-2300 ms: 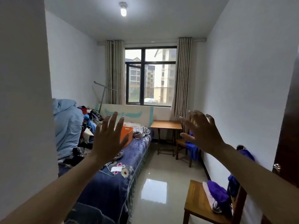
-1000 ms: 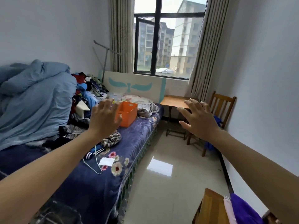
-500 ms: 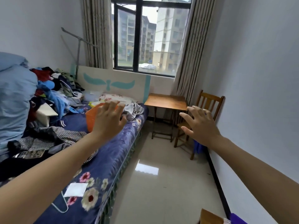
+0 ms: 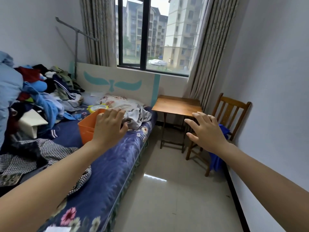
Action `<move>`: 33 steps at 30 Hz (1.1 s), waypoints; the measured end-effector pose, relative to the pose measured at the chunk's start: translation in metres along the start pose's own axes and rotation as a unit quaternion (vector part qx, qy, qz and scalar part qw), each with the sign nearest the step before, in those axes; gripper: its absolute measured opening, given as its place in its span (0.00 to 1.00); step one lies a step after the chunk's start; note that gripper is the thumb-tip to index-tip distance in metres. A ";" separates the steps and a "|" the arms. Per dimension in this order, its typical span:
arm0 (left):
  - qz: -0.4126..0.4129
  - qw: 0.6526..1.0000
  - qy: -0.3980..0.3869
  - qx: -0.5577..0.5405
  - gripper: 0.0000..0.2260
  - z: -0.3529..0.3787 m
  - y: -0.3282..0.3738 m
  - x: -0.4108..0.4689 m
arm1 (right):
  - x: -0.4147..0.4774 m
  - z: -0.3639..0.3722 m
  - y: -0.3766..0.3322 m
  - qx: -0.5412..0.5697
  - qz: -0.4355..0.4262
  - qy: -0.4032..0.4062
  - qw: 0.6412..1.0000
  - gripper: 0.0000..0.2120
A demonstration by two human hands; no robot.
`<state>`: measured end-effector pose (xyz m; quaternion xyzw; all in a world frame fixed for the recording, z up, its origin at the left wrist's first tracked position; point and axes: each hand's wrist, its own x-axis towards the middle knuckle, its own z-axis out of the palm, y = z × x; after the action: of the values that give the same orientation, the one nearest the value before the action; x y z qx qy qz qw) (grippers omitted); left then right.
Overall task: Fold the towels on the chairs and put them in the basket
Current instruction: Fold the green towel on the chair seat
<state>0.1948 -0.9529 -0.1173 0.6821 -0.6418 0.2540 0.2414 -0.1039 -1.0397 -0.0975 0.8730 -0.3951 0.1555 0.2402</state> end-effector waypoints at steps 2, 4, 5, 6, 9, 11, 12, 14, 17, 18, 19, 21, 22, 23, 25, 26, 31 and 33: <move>-0.003 1.000 -0.004 0.002 0.16 0.025 -0.011 0.021 | 0.026 0.023 0.013 -0.005 0.000 -0.002 1.000 0.24; -0.010 1.000 -0.009 -0.005 0.18 0.053 -0.023 0.046 | 0.056 0.047 0.028 -0.010 0.003 0.004 1.000 0.24; -0.014 1.000 -0.013 -0.012 0.19 0.064 -0.028 0.056 | 0.068 0.055 0.034 -0.008 0.009 0.002 1.000 0.24; -0.015 1.000 -0.017 -0.020 0.20 0.081 -0.036 0.076 | 0.086 0.066 0.043 -0.004 0.019 -0.001 1.000 0.24; -0.014 0.999 -0.008 -0.038 0.21 0.121 -0.046 0.130 | 0.128 0.092 0.068 -0.004 0.042 -0.009 0.999 0.24; -0.010 0.998 -0.001 -0.055 0.22 0.146 -0.044 0.159 | 0.145 0.108 0.085 -0.005 0.065 -0.013 0.998 0.24; -0.005 0.998 -0.002 -0.065 0.23 0.159 -0.040 0.172 | 0.150 0.117 0.093 -0.005 0.074 -0.020 0.997 0.24; 0.015 0.996 -0.012 -0.087 0.22 0.189 -0.030 0.190 | 0.154 0.140 0.109 -0.013 0.081 -0.054 0.995 0.24; 0.039 0.994 -0.021 -0.100 0.24 0.233 -0.018 0.216 | 0.157 0.169 0.138 -0.021 0.091 -0.086 0.992 0.24; 0.038 0.993 -0.025 -0.107 0.24 0.248 -0.014 0.227 | 0.158 0.179 0.149 -0.020 0.101 -0.087 0.991 0.24; 0.032 0.992 -0.036 -0.117 0.23 0.265 -0.008 0.238 | 0.162 0.188 0.162 -0.021 0.114 -0.087 0.989 0.23; 0.028 0.989 -0.060 -0.136 0.22 0.295 0.006 0.259 | 0.169 0.202 0.187 -0.022 0.134 -0.086 0.987 0.22; 0.033 0.987 -0.062 -0.141 0.22 0.311 0.015 0.271 | 0.174 0.210 0.202 -0.027 0.135 -0.085 0.987 0.22; 0.042 0.987 -0.060 -0.146 0.22 0.325 0.023 0.282 | 0.179 0.218 0.217 -0.035 0.133 -0.081 0.987 0.22; 0.058 0.986 -0.052 -0.146 0.20 0.350 0.037 0.306 | 0.190 0.232 0.244 -0.044 0.134 -0.068 0.988 0.22; 0.056 0.986 -0.048 -0.148 0.19 0.360 0.043 0.321 | 0.196 0.239 0.257 -0.045 0.138 -0.058 0.988 0.22; 0.051 0.985 -0.033 -0.163 0.18 0.414 0.076 0.395 | 0.234 0.290 0.323 -0.042 0.127 -0.051 0.990 0.23; 0.054 0.983 -0.048 -0.168 0.19 0.435 0.088 0.409 | 0.243 0.306 0.342 -0.018 0.156 -0.058 0.986 0.22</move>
<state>0.1425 -1.5507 -0.1766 0.6071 -0.7224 0.1223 0.3077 -0.1849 -1.5505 -0.1402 0.8037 -0.5422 0.1334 0.2054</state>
